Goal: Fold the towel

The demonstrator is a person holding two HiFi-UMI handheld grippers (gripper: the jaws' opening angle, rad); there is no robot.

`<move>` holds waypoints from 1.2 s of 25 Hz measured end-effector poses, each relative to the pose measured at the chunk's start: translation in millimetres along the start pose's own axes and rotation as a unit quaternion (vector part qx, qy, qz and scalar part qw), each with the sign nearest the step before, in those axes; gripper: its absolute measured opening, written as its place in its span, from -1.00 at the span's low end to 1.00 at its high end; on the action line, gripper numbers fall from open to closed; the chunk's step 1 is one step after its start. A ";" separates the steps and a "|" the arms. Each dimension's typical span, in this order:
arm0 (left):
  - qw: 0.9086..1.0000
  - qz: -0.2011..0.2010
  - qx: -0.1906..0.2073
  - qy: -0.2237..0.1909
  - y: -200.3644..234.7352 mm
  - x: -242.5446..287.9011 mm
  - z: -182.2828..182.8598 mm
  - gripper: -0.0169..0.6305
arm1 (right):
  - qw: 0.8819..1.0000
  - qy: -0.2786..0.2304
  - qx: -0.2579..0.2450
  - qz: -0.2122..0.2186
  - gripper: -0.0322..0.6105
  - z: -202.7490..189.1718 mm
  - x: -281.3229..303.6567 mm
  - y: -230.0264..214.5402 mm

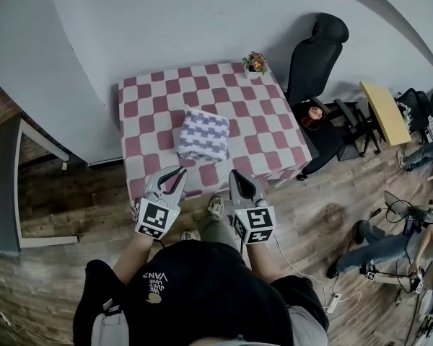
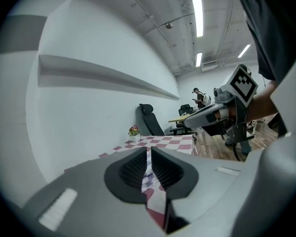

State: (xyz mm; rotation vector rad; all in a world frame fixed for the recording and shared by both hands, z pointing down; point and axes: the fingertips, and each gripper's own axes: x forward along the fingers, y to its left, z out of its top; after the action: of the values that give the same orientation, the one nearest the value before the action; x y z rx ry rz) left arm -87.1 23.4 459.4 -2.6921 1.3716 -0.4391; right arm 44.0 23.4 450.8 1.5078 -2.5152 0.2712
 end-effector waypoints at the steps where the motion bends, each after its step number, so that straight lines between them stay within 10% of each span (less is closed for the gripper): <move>1: 1.000 0.005 -0.005 -0.001 0.6 -4.0 0.7 -0.88 | 1.000 -0.002 0.000 -0.002 -0.89 3.0 -2.3 1.1; 30: 0.999 0.036 -0.014 0.032 -3.3 -33.5 -14.0 -0.94 | 1.000 0.007 -0.015 0.008 -0.89 -3.4 -7.2 11.7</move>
State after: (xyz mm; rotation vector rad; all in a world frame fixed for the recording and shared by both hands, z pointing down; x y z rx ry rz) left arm -107.2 52.9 466.3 -2.6612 1.4975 -0.5069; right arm 37.2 35.8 451.6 1.4709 -2.5099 0.2435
